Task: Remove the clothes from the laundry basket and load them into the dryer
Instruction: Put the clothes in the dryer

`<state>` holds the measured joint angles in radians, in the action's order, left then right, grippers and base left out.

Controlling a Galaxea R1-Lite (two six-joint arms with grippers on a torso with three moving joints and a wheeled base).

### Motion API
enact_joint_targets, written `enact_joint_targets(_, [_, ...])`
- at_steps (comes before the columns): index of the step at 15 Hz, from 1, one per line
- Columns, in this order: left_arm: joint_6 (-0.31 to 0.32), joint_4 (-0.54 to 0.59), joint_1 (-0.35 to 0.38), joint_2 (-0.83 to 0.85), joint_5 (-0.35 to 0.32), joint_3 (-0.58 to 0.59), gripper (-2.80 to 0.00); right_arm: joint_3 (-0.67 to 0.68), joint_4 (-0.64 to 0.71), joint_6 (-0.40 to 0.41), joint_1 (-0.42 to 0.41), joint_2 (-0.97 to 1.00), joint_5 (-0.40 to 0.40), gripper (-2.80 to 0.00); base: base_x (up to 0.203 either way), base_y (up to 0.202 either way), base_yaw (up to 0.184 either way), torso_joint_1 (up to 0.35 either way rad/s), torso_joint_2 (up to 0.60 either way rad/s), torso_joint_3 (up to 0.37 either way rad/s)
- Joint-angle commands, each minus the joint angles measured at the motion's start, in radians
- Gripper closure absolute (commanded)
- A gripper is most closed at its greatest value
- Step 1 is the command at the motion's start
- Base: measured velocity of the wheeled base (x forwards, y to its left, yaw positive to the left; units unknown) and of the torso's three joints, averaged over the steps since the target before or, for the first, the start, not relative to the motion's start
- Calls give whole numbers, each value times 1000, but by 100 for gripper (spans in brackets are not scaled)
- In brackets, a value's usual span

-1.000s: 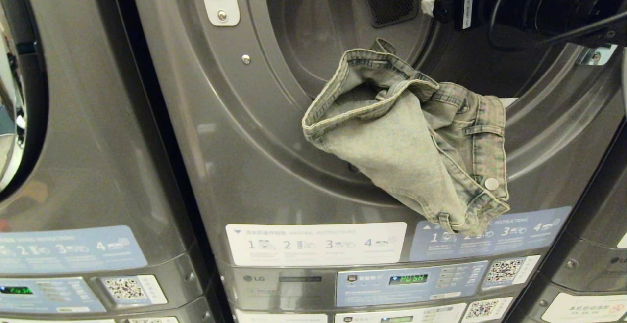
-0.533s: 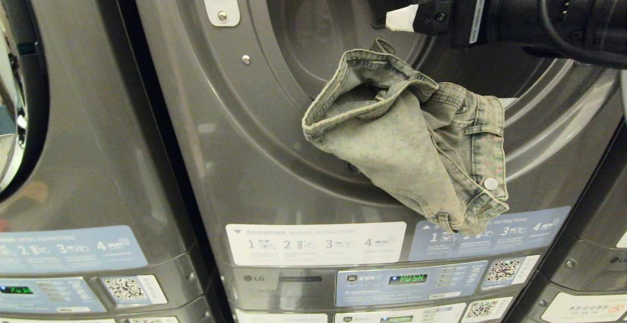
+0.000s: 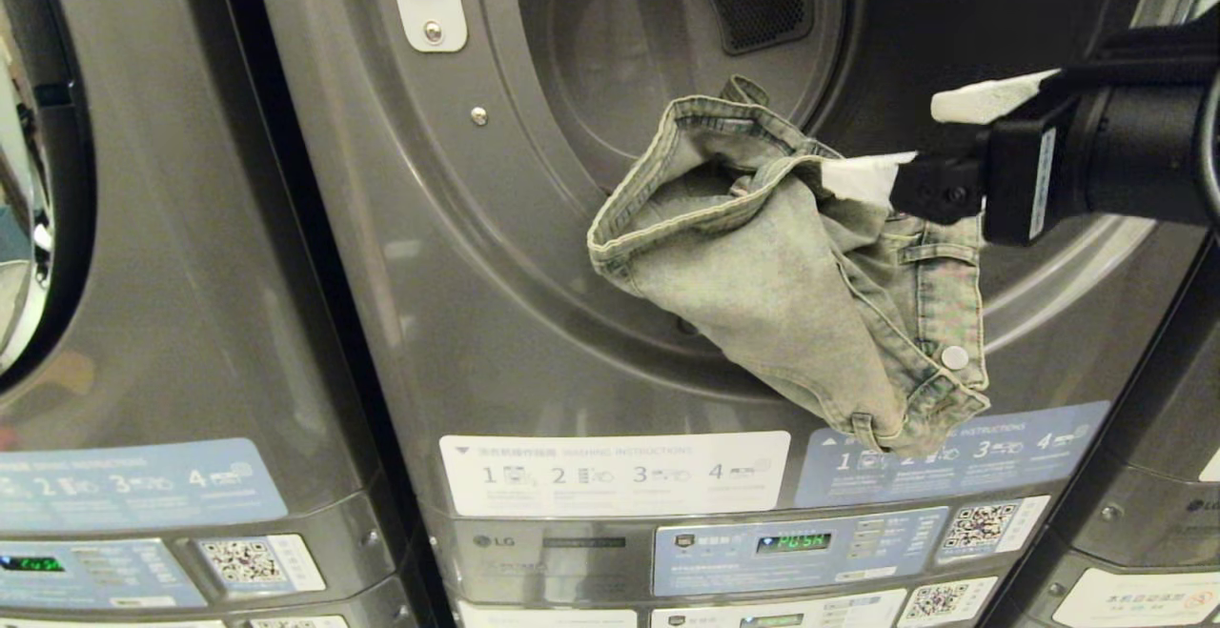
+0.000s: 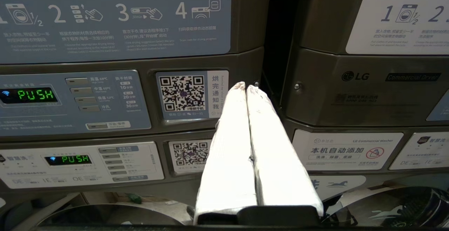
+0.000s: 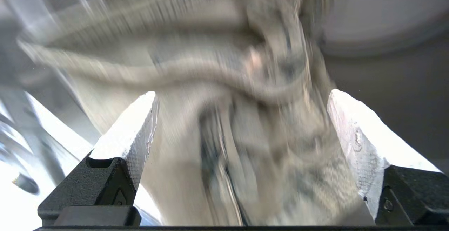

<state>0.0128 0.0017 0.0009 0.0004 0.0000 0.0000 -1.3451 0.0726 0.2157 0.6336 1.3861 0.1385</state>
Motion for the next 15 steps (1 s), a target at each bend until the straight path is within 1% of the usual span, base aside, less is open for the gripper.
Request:
enact_joint_targets(1, [0, 0, 1, 0, 0, 2, 0, 53, 0, 6, 2, -24, 29, -280, 0, 0, 0, 0, 0, 0])
enact_joint_targets(5, [0, 0, 1, 0, 0, 2, 0, 55, 0, 7, 35, 8, 30, -280, 0, 0, 0, 0, 0, 0])
enact_joint_targets(8, [-2, 0, 1, 0, 0, 2, 0, 69, 9, 20, 104, 28, 30, -280, 0, 0, 0, 0, 0, 0])
enact_joint_targets(9, [-2, 0, 1, 0, 0, 2, 0, 81, 13, 43, 107, 42, 30, -280, 0, 0, 0, 0, 0, 0])
enact_joint_targets(10, [-2, 0, 1, 0, 0, 2, 0, 86, 12, 46, 107, 56, 30, -280, 0, 0, 0, 0, 0, 0])
enact_joint_targets(15, [-4, 0, 1, 0, 0, 2, 0, 62, -12, 35, 100, 136, 43, -280, 0, 0, 0, 0, 0, 0])
